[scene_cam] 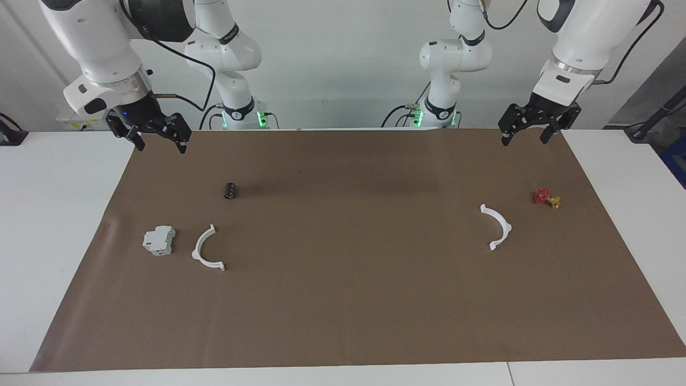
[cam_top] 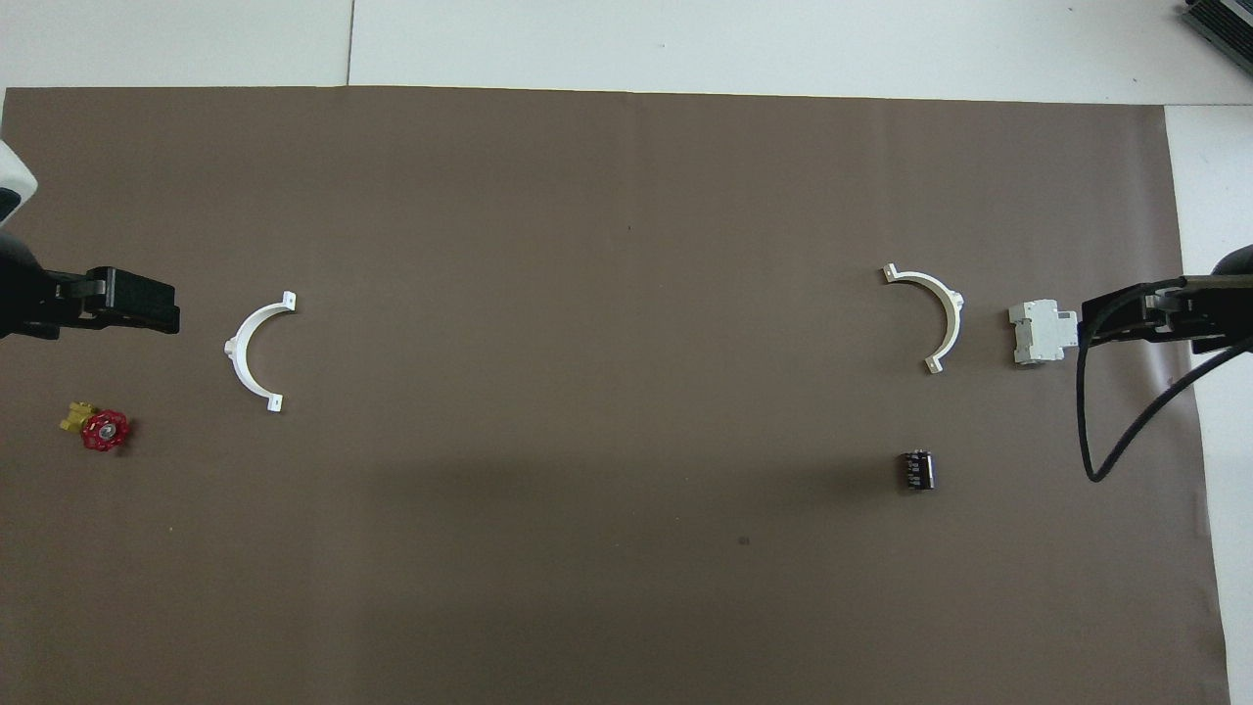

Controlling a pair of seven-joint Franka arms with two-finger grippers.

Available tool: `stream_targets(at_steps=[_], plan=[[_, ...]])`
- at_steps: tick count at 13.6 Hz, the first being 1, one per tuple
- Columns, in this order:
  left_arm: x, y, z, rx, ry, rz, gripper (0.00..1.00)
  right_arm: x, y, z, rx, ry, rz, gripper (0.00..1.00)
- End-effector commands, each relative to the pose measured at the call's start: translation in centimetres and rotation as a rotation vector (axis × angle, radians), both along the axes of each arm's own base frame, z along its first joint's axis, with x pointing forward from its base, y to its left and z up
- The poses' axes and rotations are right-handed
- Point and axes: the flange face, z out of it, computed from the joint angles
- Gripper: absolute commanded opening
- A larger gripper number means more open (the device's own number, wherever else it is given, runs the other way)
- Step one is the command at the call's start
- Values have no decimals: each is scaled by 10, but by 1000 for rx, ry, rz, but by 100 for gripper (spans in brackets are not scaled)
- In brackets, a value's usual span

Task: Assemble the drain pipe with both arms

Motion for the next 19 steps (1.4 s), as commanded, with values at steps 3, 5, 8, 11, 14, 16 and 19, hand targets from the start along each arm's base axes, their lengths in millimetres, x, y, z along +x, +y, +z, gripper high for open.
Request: stream_targets(at_steps=[3,5,8,11,14,16,19], plan=[[-8,2,1,-15,10,13,100,-1,1,1,24,-11,6,100],[-8,1,1,-15,10,12,100,-1,0,1,24,-11,2,100],[-8,1,1,-16,10,12,100,3,1,0,24,-46,14,100],[-8,1,1,-15,10,12,100,8,8,-8,25,-60,33,100],[-8,2,1,-15,10,13,100,24,14,-41,26,-56,68,100],[-8,2,1,-15,10,13,100,41,15,-84,33,-90,184,100],[-8,1,1,-15,10,12,100,71,14,-166,46,-115,376,100]])
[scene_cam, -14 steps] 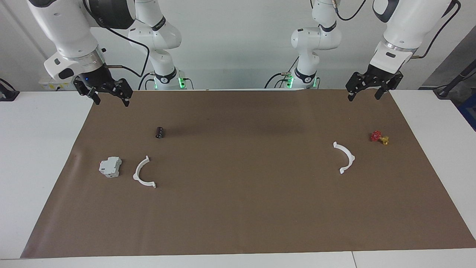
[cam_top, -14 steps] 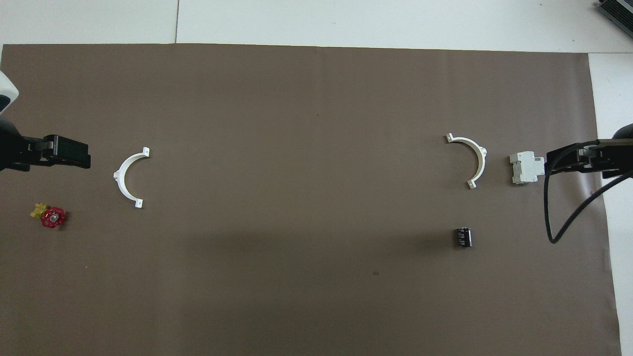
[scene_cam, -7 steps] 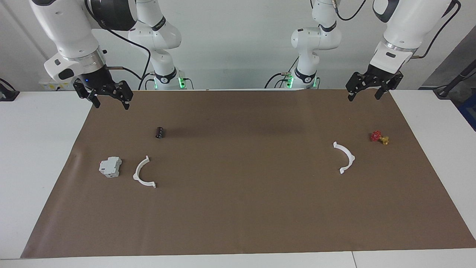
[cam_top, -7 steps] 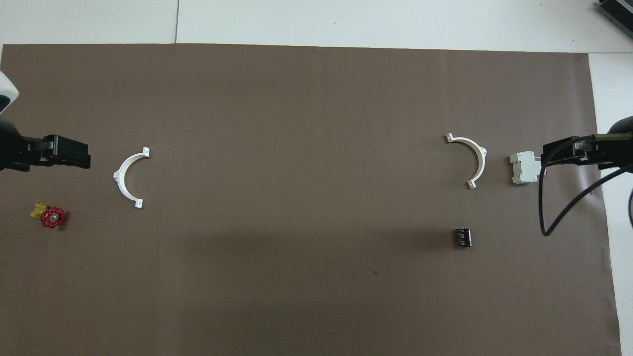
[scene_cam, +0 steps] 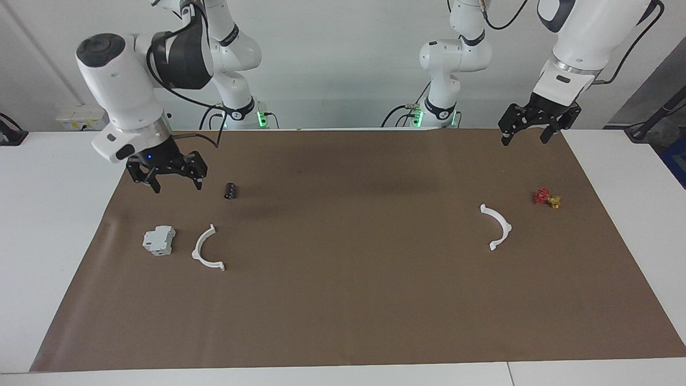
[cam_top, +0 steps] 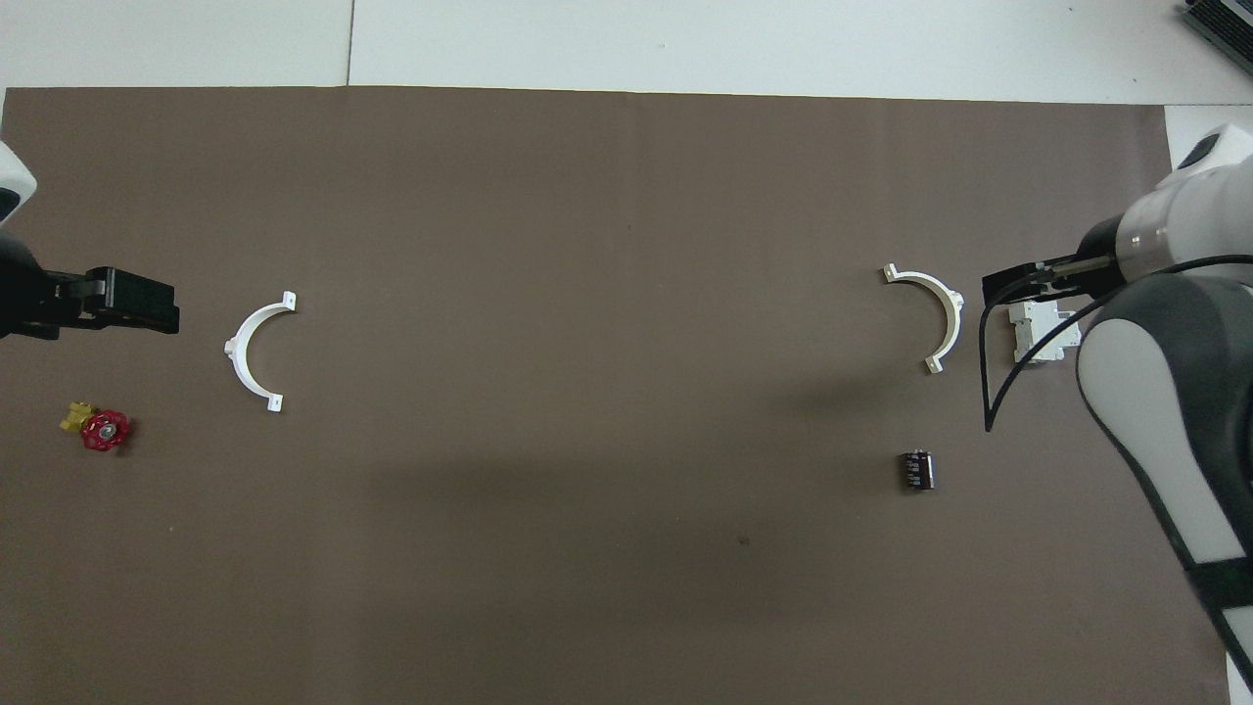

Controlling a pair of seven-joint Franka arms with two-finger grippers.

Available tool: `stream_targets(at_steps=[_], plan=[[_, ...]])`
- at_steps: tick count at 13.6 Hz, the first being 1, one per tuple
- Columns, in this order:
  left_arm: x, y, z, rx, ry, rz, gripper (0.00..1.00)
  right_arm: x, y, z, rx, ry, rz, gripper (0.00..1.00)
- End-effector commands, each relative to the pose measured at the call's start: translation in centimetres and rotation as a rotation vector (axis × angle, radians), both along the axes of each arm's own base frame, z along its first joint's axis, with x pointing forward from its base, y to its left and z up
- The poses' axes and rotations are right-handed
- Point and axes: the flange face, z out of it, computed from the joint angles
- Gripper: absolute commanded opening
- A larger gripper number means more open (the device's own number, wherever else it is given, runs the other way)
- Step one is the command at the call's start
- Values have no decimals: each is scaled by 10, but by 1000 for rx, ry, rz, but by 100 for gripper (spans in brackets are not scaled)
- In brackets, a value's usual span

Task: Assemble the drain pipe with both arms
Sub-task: 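Reach the right gripper to the white half-ring and grasp it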

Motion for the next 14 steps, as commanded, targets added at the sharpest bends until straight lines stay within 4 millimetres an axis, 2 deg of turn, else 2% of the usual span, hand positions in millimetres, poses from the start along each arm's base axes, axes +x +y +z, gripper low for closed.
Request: stream_targets(at_steps=[1,4,7,8,10,12,14], plan=[[-8,2,1,-15,9,13,100,20,-5,-72,4,-18,180,100],[-8,1,1,-15,9,11,100,18,-24,-145,-6,-52,292,100],[-8,1,1,-15,9,11,100,15,-32,-171,7,-37,307,95],[-8,1,1,-15,9,11,100,15,-41,-181,5,-30,319,90],[-8,2,1,-15,9,13,100,16,-49,-192,12,-41,323,75],[-8,1,1,-15,9,11,100,16,-44,-193,22,-46,315,49],[-8,1,1,-15,9,11,100,18,-44,-201,18,-51,315,44]])
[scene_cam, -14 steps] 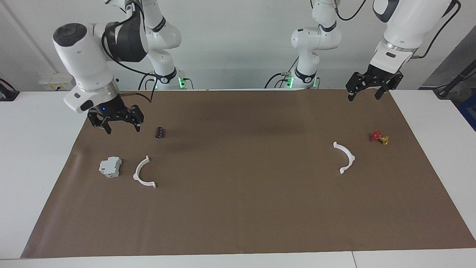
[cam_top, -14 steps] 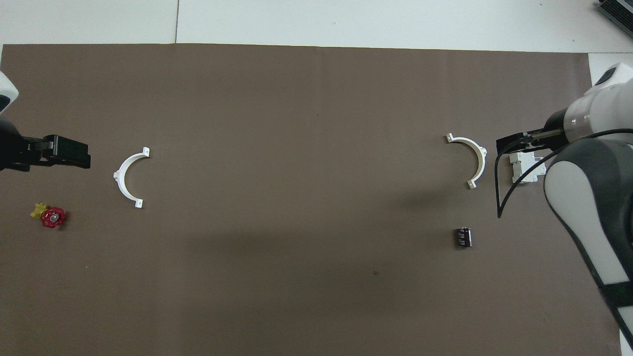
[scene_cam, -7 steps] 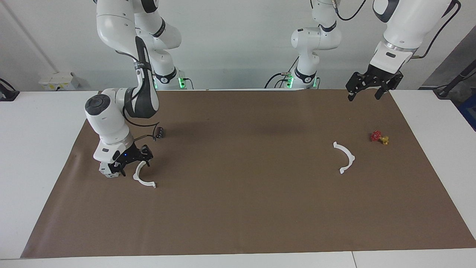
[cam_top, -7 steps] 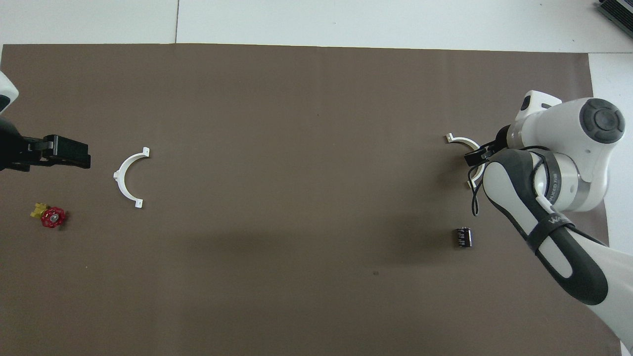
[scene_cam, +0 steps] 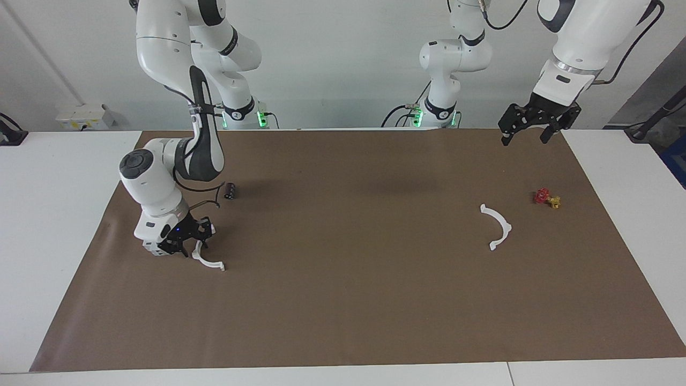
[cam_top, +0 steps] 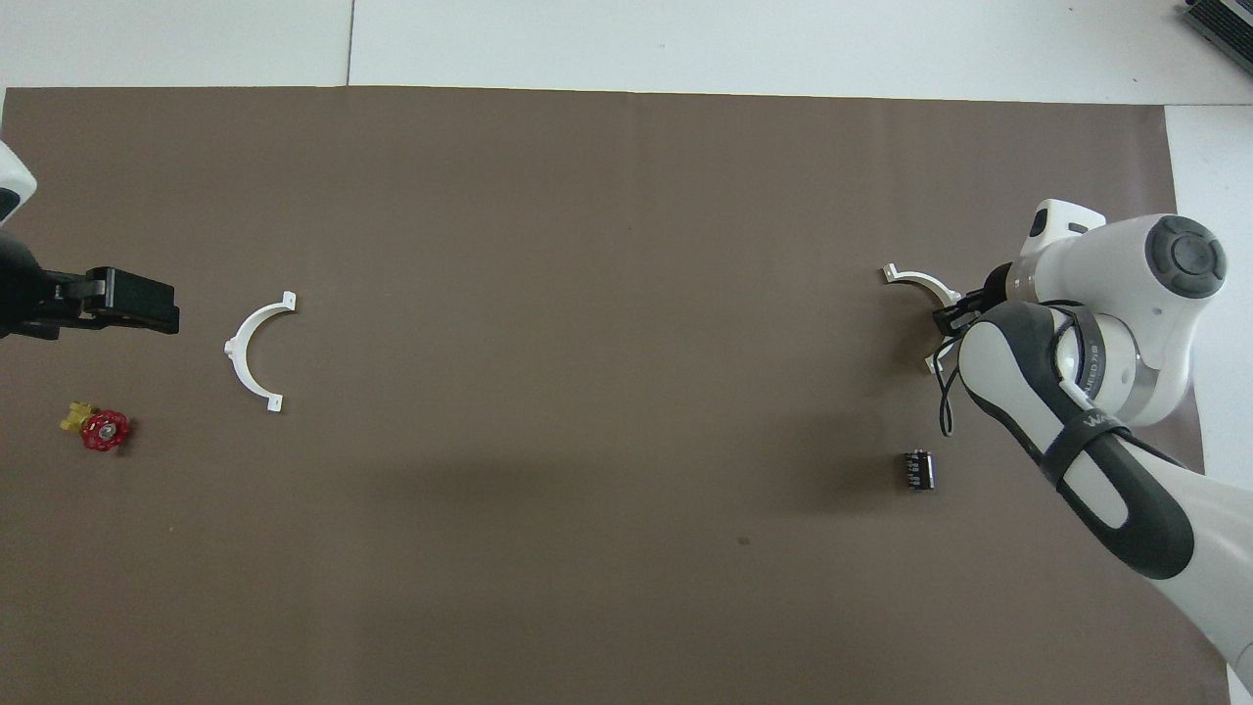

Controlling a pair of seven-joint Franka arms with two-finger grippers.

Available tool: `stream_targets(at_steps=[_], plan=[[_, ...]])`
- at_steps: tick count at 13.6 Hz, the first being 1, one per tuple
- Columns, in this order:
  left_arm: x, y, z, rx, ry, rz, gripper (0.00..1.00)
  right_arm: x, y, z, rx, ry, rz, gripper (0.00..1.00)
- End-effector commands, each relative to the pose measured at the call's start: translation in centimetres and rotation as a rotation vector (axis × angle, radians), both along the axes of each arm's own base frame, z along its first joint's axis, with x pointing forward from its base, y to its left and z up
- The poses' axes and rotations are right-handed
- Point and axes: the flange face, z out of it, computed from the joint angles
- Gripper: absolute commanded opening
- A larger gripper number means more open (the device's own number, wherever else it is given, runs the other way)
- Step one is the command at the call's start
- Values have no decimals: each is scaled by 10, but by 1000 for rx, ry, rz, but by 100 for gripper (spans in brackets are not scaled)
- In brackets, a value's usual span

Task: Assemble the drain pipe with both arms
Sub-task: 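Reach the right gripper to the white half-ring and grasp it, then carry the white half-ring with the right gripper toward the table center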

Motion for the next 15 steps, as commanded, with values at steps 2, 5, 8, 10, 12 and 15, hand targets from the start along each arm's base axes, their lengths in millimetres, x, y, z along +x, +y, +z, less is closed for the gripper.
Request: stream_targets(at_steps=[2,5,8,10,12,15], plan=[[-8,2,1,-15,9,13,100,1,0,-12,15,-25,6,0],[-8,2,1,-15,9,13,100,9,3,6,25,-27,-38,0],[-8,2,1,-15,9,13,100,24,48,69,68,64,-255,0],[-8,1,1,-15,8,11,100,21,109,82,69,89,-387,0],[-8,1,1,-15,9,11,100,11,170,83,77,96,-471,0],[-8,1,1,-15,9,11,100,-8,236,82,86,103,-558,0]])
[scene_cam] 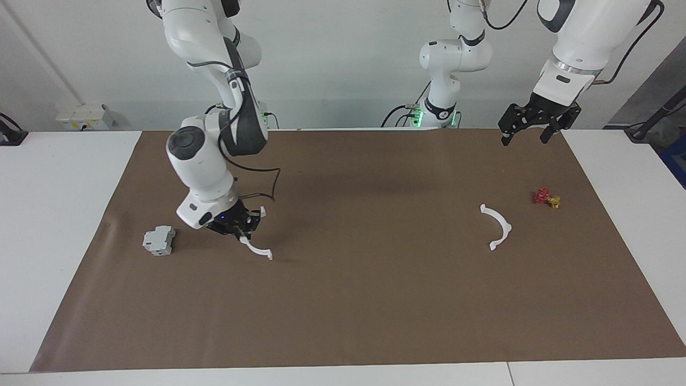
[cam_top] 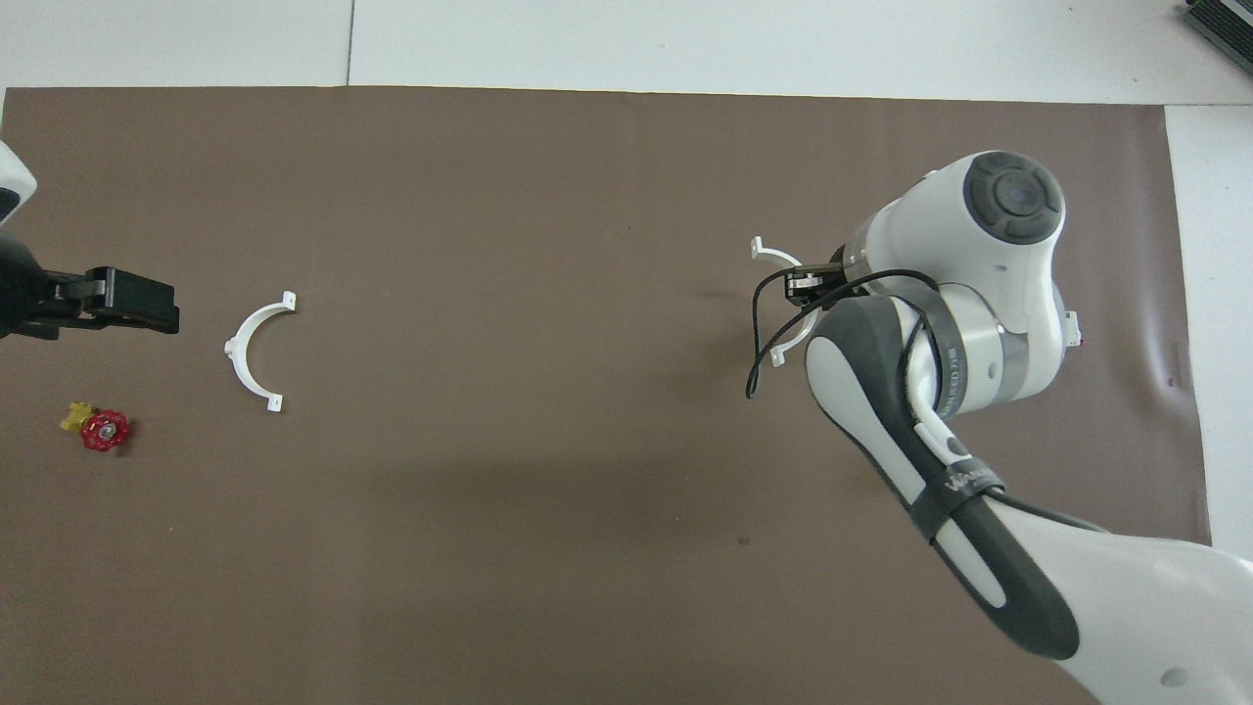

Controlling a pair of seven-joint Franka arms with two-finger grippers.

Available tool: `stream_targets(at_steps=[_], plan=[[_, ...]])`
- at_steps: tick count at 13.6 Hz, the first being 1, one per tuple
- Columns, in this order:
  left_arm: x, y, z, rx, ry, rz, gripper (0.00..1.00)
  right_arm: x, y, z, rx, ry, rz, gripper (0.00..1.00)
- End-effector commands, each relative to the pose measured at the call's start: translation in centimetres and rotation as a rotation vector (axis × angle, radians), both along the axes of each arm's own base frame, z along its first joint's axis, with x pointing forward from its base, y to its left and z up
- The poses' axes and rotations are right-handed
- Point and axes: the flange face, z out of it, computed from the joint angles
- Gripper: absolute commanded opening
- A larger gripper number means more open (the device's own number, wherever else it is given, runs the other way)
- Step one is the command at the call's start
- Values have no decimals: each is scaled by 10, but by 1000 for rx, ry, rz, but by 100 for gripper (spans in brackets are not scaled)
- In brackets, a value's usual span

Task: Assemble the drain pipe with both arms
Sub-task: 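Carry the white half-ring with the right gripper toward the table center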

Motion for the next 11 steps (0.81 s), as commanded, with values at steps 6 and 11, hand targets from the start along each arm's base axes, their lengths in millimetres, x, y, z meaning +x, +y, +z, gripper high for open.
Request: stream_targets(at_steps=[6,11], plan=[[-8,2,1,-15,9,13,100,-48,126,-52,-7,-16,-116,0],[-8,1,1,-15,9,11,100,-56,148,-80,-31,-50,-108,0]])
